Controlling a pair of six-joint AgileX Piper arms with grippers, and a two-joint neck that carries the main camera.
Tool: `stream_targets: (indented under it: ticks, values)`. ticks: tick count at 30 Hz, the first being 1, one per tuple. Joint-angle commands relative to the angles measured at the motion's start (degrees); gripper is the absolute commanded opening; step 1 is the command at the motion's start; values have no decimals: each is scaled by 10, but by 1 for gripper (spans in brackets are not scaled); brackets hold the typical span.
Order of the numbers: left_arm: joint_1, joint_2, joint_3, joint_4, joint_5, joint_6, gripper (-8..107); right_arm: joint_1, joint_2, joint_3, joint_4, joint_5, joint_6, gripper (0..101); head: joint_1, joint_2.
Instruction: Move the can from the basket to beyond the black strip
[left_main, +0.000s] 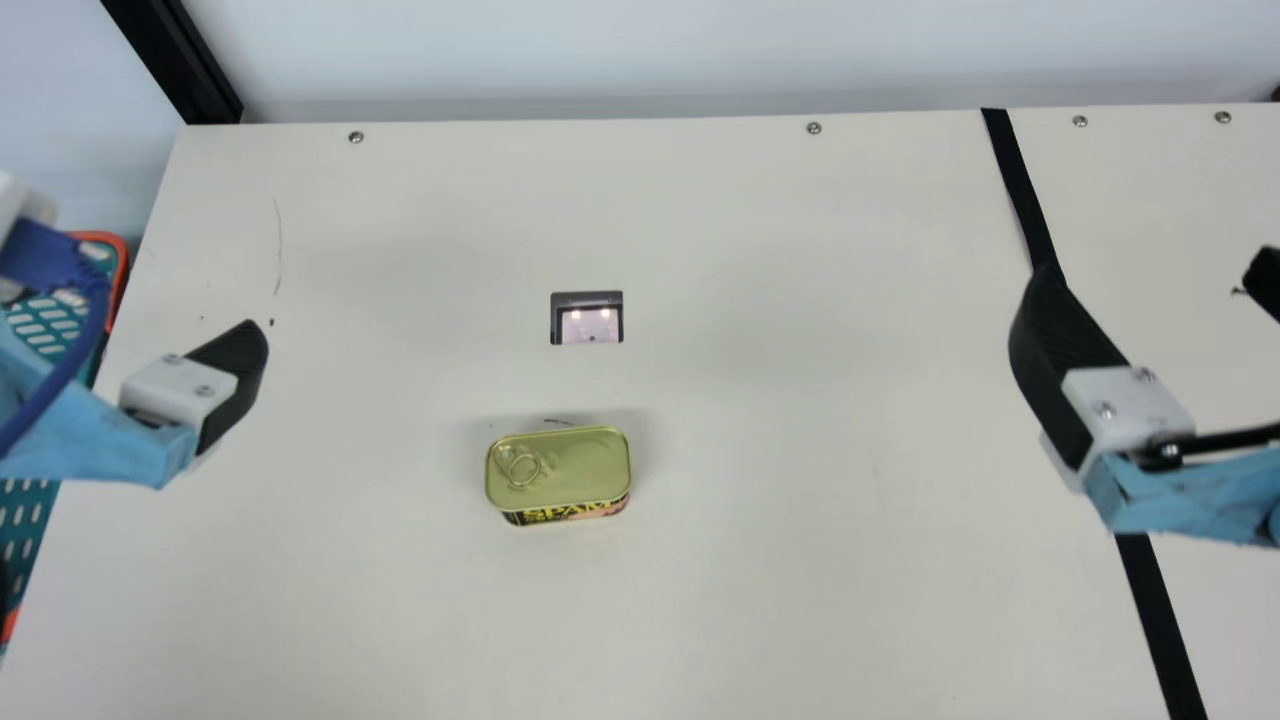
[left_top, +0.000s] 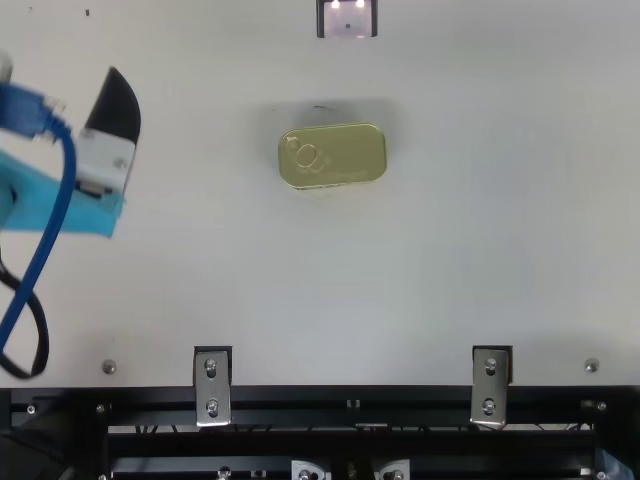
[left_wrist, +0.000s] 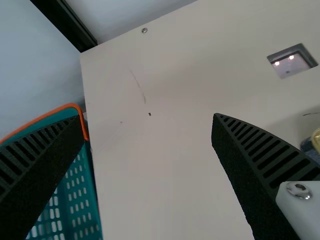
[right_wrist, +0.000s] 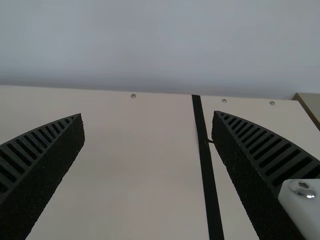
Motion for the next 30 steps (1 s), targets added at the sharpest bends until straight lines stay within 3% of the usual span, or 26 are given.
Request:
stream_targets:
  ticks: [1, 10, 16, 22, 29, 30]
  values:
    - [1, -34, 32, -40, -22, 6, 90, 1, 37, -17, 18, -2, -24, 101, -3, 0]
    - [6, -124, 106, -208, -66, 114, 90, -1, 113, -50, 119, 1, -139, 101, -3, 0]
    - [40, -190, 141, -288, -61, 179, 90, -1, 156, -70, 216, 31, -249, 101, -3, 0]
    - [96, -269, 188, -338, -48, 208, 90, -34, 197, -95, 337, 108, -408, 101, -3, 0]
    - [168, -360, 241, -334, -20, 187, 90, -129, 254, -110, 463, 237, -612, 101, -3, 0]
    - [150, -333, 231, -340, -25, 193, 90, -145, 264, -110, 477, 258, -639, 101, -3, 0]
